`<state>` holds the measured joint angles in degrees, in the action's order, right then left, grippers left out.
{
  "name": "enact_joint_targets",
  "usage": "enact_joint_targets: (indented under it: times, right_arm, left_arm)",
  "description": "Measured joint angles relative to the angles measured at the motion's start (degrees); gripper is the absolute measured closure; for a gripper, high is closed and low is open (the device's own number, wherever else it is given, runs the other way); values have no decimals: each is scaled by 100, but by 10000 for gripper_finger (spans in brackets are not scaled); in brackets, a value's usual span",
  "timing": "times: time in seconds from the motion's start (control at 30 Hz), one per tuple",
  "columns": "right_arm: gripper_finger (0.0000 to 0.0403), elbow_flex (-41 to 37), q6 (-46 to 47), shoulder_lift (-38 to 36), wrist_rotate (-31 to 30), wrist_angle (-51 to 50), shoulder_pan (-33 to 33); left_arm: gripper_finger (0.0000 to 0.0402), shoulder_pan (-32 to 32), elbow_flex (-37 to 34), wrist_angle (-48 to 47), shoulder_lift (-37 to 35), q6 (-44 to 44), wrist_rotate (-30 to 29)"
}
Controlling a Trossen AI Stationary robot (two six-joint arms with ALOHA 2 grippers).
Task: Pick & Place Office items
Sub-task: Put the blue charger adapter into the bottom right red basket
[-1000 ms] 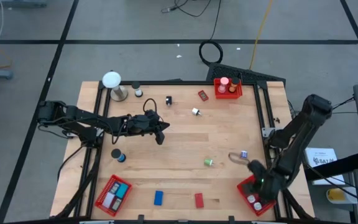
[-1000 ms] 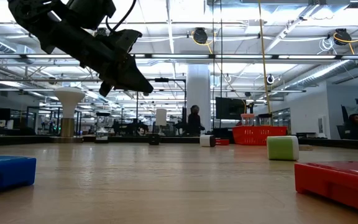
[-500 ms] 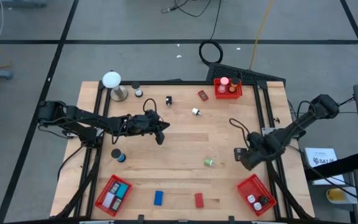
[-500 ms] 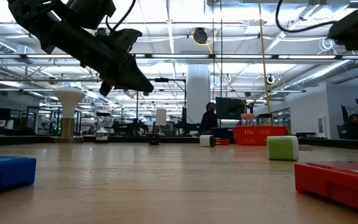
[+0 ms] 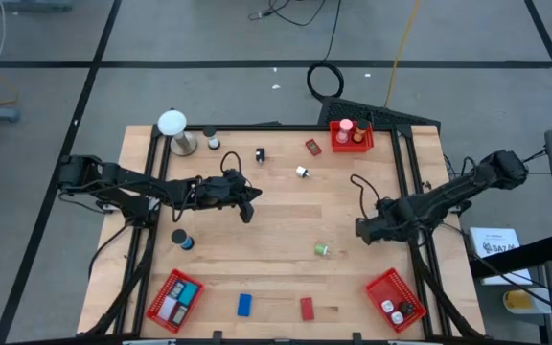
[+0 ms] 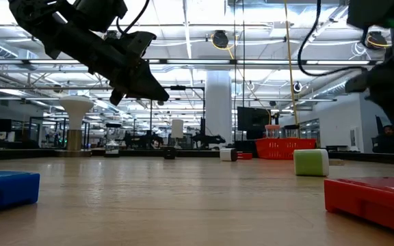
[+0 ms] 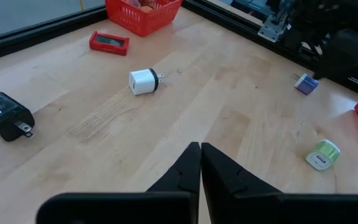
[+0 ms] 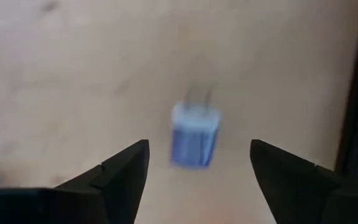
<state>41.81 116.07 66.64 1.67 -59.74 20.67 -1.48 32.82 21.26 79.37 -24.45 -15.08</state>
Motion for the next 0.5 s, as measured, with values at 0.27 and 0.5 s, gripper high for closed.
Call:
enact_joint_targets:
  times: [0.27, 0.5]
  right_arm:
    - [150, -623, -380, -1, -105, 729, -544]
    - [196, -877, -400, 1, 9, 1143, -610]
  left_arm:
    - [385, -1, 0, 0, 0, 5, 6]
    - [398, 0, 0, 0, 0, -28, 10]
